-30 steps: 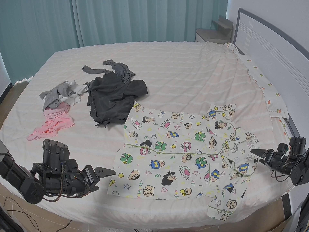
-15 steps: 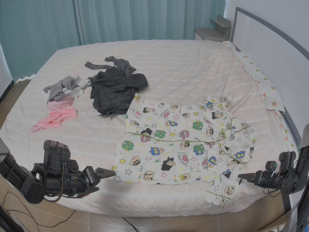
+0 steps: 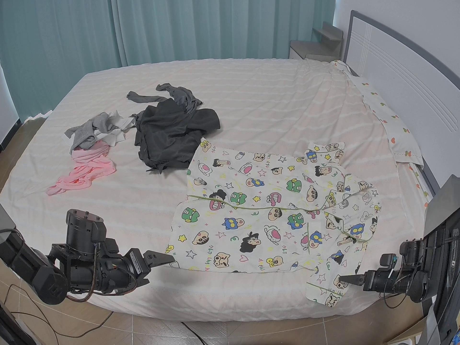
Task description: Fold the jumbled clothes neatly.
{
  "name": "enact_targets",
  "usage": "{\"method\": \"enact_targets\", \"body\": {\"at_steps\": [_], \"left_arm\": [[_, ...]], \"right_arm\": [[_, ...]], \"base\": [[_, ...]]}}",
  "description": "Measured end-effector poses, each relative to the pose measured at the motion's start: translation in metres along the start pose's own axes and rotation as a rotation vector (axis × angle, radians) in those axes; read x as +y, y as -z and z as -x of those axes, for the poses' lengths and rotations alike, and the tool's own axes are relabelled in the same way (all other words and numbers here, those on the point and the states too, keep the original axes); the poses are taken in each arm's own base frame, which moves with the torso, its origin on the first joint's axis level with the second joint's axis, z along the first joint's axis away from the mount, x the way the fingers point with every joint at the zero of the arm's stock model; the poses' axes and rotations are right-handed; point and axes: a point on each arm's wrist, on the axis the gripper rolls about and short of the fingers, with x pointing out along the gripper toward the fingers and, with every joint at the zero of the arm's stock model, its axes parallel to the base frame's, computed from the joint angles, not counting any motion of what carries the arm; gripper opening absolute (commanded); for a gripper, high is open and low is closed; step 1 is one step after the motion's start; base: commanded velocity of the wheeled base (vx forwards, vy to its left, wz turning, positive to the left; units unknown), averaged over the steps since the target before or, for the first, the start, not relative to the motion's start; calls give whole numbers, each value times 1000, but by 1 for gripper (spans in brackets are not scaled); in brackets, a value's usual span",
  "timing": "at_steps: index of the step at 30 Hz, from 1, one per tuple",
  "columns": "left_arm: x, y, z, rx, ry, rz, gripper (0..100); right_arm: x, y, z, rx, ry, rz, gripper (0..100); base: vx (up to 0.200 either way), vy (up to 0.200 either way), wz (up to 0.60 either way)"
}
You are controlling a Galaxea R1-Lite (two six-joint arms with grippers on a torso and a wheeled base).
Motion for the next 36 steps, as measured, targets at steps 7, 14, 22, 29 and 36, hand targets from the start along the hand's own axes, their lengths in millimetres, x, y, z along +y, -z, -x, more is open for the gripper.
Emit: {"method": "enact_targets", "body": {"at_steps": [7,14,22,29,36], "left_arm": [[1,0,-1,0,-3,-1,100],[1,0,-2,-1,-6,-1,100],[2,0,-3,0,-10,1,100],[3,-1,-4,-7,-6,-1,100],[3,0,-4,-5,-9,1,100]], "right_arm": [[7,13,-4,70,-2,-1,100],[9,14,-3,61,56,5,100],[9,4,11,0,67,-7,100],[16,1,16,6,46,0,100],[27,4,16,53,16,19,100]], "base": [[0,0,0],[0,0,0],[0,0,0],[0,0,0],[0,0,0]]}}
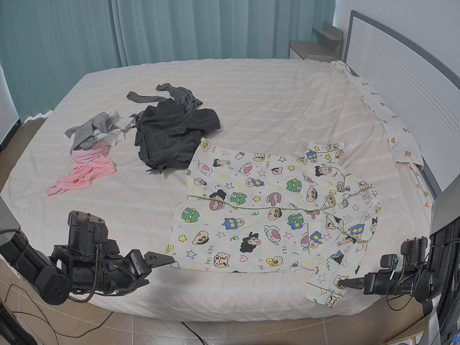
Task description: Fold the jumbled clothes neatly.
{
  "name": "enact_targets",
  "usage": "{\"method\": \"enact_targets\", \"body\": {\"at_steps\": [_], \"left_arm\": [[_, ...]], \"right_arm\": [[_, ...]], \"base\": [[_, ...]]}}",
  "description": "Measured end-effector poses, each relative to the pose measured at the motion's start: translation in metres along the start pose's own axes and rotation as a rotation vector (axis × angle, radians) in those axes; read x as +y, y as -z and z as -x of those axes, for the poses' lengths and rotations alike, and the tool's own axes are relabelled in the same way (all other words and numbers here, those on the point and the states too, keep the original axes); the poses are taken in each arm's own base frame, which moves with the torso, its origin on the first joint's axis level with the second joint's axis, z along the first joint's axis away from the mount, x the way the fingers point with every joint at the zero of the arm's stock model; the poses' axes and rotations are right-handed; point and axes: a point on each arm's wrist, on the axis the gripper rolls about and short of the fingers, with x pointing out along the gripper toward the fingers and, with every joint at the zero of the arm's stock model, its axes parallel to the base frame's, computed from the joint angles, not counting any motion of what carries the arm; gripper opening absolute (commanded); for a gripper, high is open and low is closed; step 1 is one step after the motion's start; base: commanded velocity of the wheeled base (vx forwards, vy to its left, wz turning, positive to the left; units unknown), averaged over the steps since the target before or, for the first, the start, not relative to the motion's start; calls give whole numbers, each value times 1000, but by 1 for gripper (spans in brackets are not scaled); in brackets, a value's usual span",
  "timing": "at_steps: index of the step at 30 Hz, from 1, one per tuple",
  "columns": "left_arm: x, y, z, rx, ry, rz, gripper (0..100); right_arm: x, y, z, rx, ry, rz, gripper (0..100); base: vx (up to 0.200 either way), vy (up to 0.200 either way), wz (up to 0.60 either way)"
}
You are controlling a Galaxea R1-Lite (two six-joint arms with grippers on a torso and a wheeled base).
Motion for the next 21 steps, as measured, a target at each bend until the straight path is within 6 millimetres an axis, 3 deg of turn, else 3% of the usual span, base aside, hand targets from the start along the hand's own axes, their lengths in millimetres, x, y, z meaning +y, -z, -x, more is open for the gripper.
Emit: {"method": "enact_targets", "body": {"at_steps": [12,21], "left_arm": [[0,-2,0,-8,-1,3,100],[0,-2,0,-10,-1,3,100]], "right_arm": [[-12,10,-16,22,12,28,100],[-6,21,-27,89,-10,46,100]], "base": [[0,0,0],[0,0,0]]}}
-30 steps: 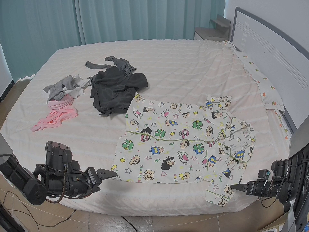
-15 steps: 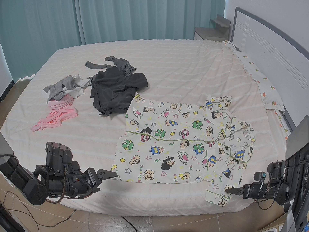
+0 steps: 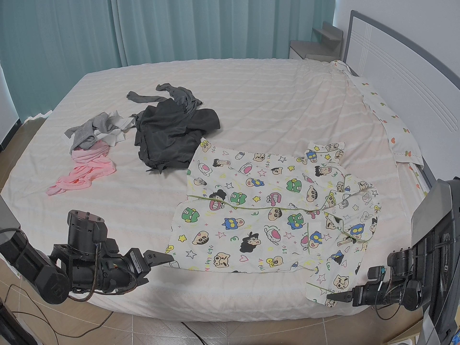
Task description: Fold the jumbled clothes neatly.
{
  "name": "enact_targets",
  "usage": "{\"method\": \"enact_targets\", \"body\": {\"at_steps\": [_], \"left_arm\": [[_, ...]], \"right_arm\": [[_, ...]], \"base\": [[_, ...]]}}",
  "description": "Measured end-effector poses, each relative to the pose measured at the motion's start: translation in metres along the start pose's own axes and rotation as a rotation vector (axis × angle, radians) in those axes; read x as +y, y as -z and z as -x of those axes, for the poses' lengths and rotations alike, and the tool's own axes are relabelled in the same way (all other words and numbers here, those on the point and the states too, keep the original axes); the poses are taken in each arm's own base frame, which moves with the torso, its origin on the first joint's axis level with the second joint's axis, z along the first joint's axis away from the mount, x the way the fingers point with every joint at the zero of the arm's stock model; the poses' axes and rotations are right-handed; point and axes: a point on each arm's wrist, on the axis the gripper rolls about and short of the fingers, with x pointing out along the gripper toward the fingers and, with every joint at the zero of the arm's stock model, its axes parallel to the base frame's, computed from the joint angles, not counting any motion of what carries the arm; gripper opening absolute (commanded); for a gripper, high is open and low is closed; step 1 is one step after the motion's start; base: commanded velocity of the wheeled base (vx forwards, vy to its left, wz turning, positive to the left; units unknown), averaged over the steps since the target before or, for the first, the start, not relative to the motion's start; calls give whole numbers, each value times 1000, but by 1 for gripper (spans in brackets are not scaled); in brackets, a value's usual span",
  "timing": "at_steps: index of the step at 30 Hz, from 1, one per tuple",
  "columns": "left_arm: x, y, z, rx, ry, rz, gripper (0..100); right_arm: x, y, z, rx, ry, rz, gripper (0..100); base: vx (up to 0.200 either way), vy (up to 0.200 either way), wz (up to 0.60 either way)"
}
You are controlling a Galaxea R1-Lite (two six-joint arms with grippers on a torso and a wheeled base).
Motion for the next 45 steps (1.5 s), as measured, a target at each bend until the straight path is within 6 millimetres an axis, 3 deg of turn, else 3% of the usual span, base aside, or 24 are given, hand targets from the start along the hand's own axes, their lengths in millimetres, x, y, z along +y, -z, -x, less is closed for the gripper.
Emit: {"method": "enact_targets", "body": {"at_steps": [7,14,25,26,38,45], "left_arm": [[0,0,0,-1,-1,0,100],[0,0,0,-1,-1,0,100],[0,0,0,-1,-1,0,100],[0,0,0,-2,-1,0,100],[0,1,0,3,-2,-4,100],[-1,3,-1,-21,-27,-17,100]], "right_arm": [[11,1,-11,21,-18,4,100],[17,0,-23,-2,80,22,100],[20,3,-28,8,95,18,100],[20,3,-28,7,95,15,0],[20,6,-24,19,114,5,0],[19,4,-12,5,120,-21,0]], "base": [[0,0,0],[0,0,0],[0,0,0],[0,0,0],[0,0,0],[0,0,0]]}}
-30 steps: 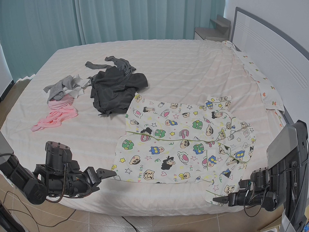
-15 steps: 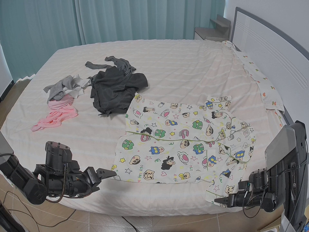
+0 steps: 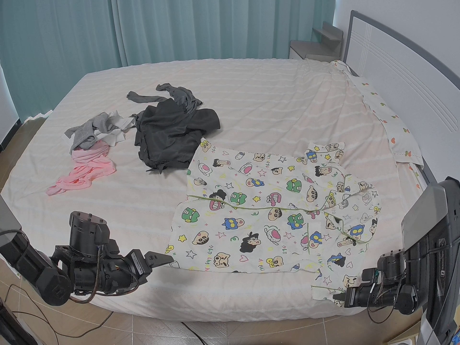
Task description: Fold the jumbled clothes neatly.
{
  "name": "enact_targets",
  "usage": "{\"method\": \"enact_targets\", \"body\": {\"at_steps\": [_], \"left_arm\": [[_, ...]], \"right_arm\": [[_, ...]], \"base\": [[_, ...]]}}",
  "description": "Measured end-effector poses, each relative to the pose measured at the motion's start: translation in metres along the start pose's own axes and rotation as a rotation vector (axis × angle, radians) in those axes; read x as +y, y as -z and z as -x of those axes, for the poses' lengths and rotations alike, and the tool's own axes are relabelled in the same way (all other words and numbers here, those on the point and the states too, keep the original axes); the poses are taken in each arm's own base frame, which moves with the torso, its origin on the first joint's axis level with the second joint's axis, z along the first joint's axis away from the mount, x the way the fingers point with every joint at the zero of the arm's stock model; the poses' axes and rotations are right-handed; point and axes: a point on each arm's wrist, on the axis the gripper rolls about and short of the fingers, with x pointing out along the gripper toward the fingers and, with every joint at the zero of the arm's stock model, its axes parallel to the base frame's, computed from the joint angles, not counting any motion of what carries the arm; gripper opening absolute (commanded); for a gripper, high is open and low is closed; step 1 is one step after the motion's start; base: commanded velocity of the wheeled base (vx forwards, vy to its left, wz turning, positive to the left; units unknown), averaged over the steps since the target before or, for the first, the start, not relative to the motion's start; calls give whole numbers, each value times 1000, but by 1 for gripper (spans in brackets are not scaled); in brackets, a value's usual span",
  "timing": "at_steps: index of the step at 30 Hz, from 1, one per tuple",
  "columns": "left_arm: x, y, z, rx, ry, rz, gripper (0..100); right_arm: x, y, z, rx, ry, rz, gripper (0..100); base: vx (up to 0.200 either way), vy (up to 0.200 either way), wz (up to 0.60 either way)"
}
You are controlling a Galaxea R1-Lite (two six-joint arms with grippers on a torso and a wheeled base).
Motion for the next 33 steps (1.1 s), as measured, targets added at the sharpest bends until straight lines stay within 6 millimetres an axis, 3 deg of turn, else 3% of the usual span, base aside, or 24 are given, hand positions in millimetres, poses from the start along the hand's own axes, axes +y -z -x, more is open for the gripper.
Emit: {"method": "enact_targets", "body": {"at_steps": [12,19,33], "left_arm": [[-19,11,-30,-28,-65,-64,100],[-13,11,-66,-108,-197,-94,100],[1,8,-118,-193,-187,-108,100]], "right_arm": [[0,-10,22,1,-41,-84,0],[5,-14,32,-4,-85,-73,0],[7,-17,36,-25,-97,-59,0]], "base": [[0,0,0],[0,0,0],[0,0,0]]}}
